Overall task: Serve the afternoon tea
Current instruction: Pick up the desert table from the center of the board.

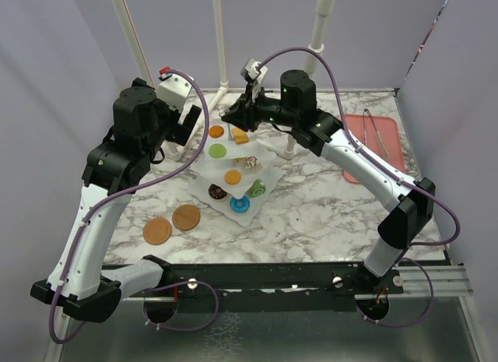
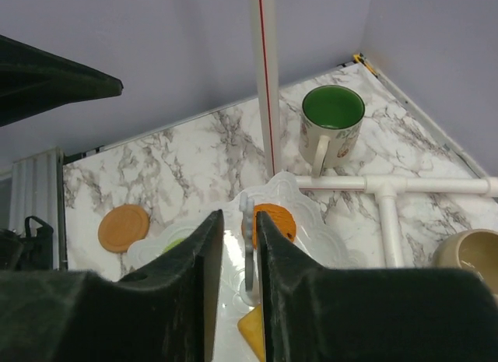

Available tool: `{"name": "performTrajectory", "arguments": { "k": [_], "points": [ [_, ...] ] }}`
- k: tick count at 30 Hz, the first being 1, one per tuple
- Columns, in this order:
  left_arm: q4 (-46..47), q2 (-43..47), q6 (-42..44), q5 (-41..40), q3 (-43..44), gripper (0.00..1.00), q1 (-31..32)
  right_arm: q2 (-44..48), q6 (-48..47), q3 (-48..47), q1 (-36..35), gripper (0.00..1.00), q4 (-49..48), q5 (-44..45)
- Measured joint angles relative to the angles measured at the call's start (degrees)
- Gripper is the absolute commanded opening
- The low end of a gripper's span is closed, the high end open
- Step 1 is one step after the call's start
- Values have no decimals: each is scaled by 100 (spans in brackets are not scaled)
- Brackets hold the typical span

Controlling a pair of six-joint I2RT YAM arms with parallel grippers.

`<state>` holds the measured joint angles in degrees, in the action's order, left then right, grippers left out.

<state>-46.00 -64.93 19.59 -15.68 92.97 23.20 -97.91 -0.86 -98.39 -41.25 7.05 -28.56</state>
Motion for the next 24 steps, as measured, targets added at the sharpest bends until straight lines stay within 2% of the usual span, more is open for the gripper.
{"name": "performTrajectory", "arguments": {
  "k": [3, 13, 24],
  "points": [
    [-2, 0, -22, 4, 9, 99, 0, -4, -20, 22, -61, 1, -13, 7],
    [0, 0, -66, 26, 35, 99, 0, 262, 120, 251, -107, 1, -13, 223],
    [2, 15, -66, 83, 33, 99, 0, 890, 317, 483, -116, 1, 546, 356]
  ]
}}
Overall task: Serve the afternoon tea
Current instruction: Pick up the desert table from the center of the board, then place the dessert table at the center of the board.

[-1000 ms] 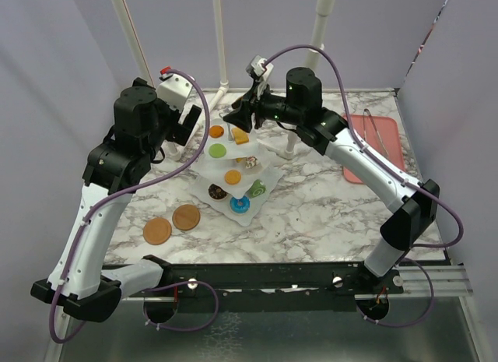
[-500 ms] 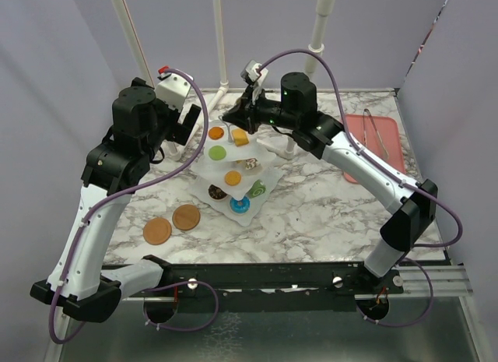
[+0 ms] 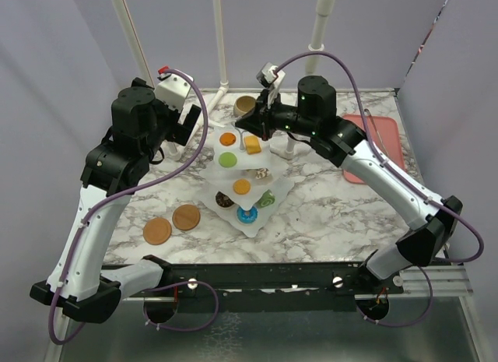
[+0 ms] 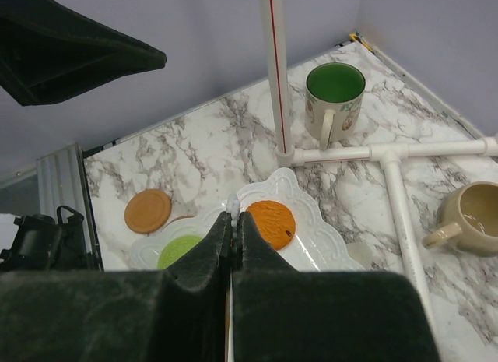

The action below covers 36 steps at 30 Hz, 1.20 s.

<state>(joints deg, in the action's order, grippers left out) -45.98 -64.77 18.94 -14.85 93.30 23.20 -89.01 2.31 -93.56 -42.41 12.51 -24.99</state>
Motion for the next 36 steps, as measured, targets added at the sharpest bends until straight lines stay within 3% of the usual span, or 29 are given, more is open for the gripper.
{"name": "performTrajectory", "arguments": {
  "k": [19, 36],
  "points": [
    [-26, 52, 0, 203, -33, 99, 0, 2046, -225, 1147, -2, 1, 1464, 953],
    [-52, -61, -2, 398, -33, 99, 0, 2981, -662, 1687, -2, 0, 1980, 2988]
  ]
}}
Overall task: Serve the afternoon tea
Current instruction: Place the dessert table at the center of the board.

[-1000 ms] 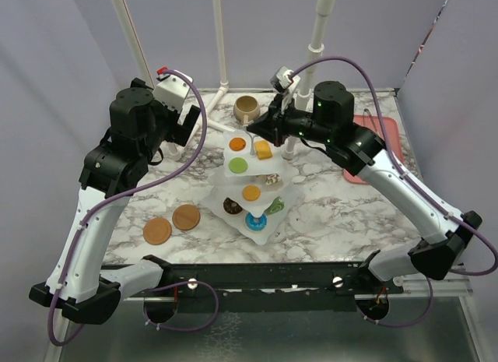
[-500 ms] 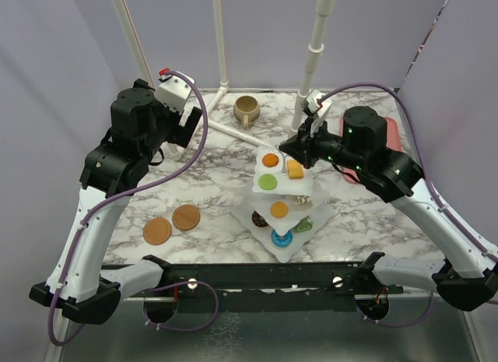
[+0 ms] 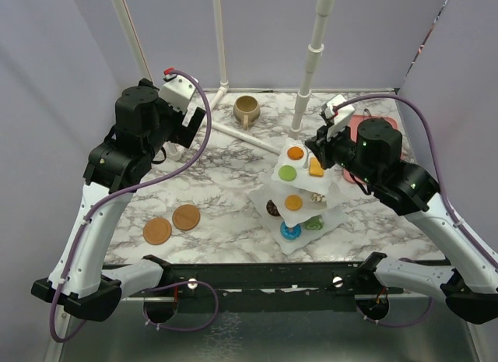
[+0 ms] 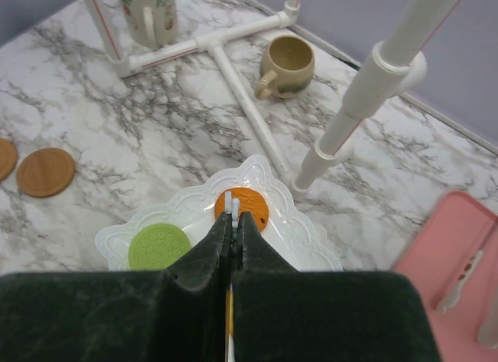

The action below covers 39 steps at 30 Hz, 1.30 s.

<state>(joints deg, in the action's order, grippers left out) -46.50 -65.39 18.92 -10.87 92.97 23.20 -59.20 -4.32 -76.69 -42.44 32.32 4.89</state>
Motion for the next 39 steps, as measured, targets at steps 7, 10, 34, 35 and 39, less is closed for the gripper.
{"name": "performTrajectory", "arguments": {
  "k": [7, 10, 34, 35, 39],
  "points": [
    [-63, -201, -28, 22, 20, 99, 0, 0, -192, 173, 46, 1, -234, 874],
    [-146, -426, -72, 44, 26, 99, 0, -4, -225, 201, 125, 1, -317, 1071],
    [-385, -511, 271, 330, -887, 99, 0, -382, -258, 234, 1200, 0, -979, 1515],
    [-389, -483, 302, 343, -887, 99, 0, -382, -258, 234, 1270, 0, -1003, 1491],
    [-426, -409, 389, 389, -887, 99, 0, -413, -271, 264, 1436, 0, -1084, 1449]
  ]
}}
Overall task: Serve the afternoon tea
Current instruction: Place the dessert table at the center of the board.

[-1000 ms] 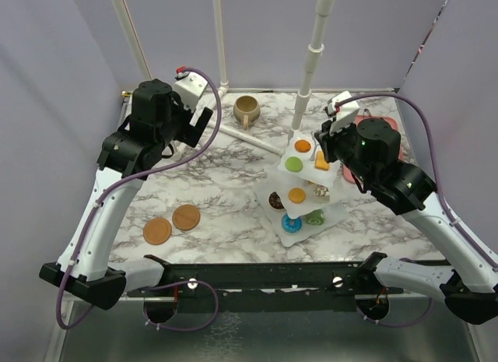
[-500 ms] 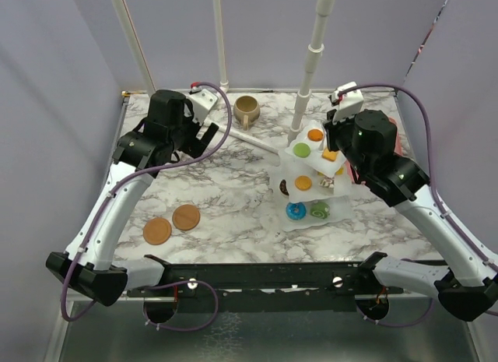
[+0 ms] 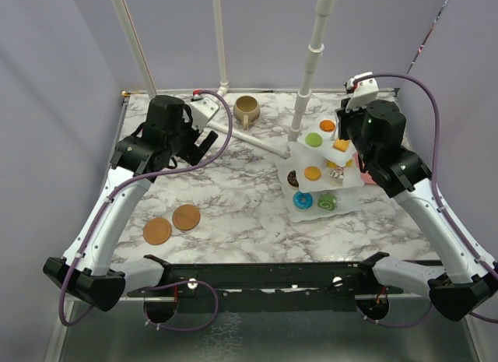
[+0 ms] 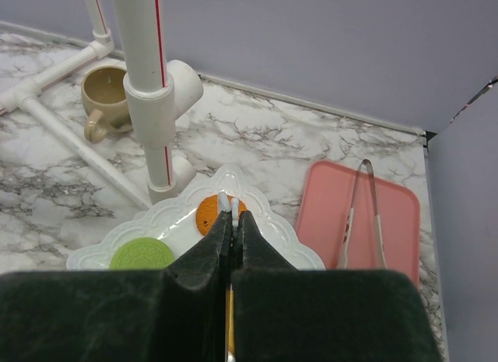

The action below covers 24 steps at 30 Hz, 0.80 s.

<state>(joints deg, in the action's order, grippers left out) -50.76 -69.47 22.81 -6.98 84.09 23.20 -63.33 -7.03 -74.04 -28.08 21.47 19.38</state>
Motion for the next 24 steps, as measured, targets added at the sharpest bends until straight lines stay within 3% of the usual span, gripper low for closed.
{"name": "performTrajectory", "arguments": {
  "k": [7, 14, 24],
  "points": [
    [-177, 15, 136, 94, 0, 99, 0, -131, 4, 0, 160, 0, -227, -269],
    [-339, 120, 417, 149, -195, 99, 0, -90, 166, 13, 184, 0, -195, -1097],
    [-549, 177, 787, 186, -463, 99, -76, 658, 752, 487, 195, 1, -151, -1869]
  ]
}}
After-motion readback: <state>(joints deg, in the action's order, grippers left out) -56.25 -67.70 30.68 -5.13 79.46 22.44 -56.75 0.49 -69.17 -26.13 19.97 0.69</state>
